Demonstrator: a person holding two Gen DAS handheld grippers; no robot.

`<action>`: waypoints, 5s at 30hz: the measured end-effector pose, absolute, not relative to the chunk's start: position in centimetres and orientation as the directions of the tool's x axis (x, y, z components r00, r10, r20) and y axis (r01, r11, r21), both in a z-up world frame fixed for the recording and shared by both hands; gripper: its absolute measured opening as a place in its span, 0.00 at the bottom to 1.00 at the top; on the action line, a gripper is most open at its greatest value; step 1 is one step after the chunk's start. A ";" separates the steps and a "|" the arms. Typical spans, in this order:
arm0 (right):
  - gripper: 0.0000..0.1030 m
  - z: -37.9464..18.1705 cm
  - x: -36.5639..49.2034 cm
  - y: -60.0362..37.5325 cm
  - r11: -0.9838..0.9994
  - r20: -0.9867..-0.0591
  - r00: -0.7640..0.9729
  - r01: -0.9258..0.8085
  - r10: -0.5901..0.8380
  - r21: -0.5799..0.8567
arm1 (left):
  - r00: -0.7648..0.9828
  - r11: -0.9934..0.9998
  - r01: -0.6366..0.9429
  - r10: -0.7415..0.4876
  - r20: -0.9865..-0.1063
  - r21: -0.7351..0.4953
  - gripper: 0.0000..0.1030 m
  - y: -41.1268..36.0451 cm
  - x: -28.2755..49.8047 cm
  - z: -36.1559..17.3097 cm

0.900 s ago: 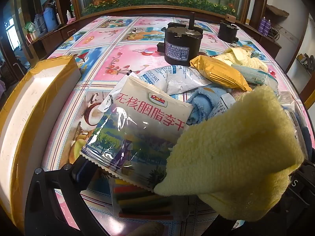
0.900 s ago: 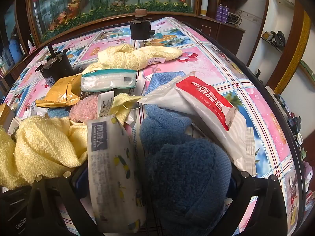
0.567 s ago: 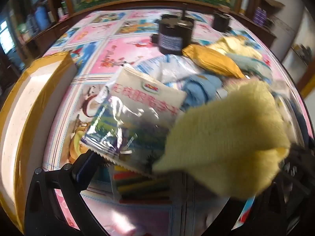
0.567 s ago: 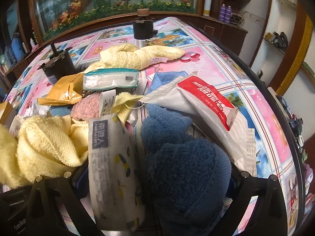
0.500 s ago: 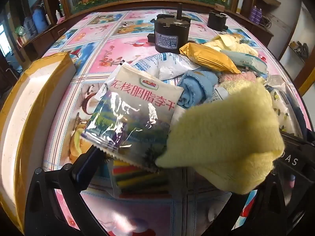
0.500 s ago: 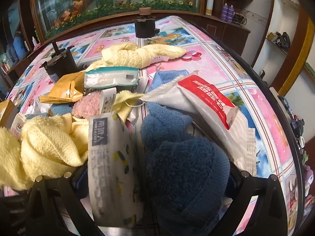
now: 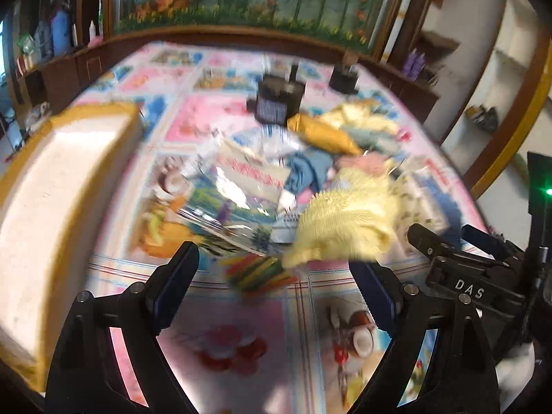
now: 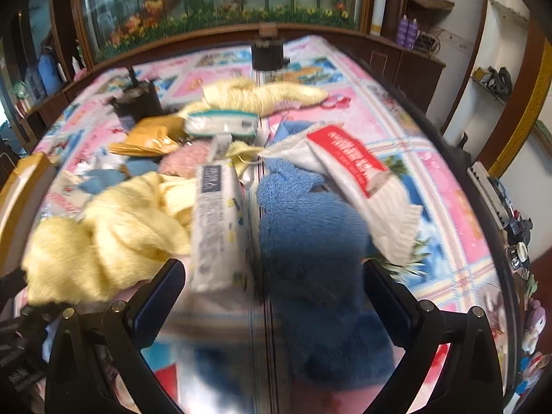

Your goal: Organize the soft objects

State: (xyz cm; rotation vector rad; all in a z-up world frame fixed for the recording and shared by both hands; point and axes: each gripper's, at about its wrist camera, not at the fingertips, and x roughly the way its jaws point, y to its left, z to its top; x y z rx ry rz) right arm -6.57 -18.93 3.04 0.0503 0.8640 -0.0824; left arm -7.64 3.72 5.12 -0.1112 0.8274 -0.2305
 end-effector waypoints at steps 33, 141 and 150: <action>0.24 3.2 -1.8 -18.4 0.958 -0.799 0.530 -0.194 0.283 0.211 | 0.575 0.872 0.468 -0.421 -0.701 -0.140 0.70 2.0 -8.4 7.2; 0.54 3.5 -7.1 -7.3 0.836 -0.771 0.392 -0.445 0.503 0.319 | 0.775 0.862 0.389 -0.114 -0.622 0.327 0.69 5.5 -22.1 1.8; 0.54 1.0 -7.1 -4.4 0.849 -0.835 0.340 -0.464 0.433 0.251 | 0.629 0.923 0.384 -0.263 -0.731 -0.002 0.69 8.6 -19.3 0.9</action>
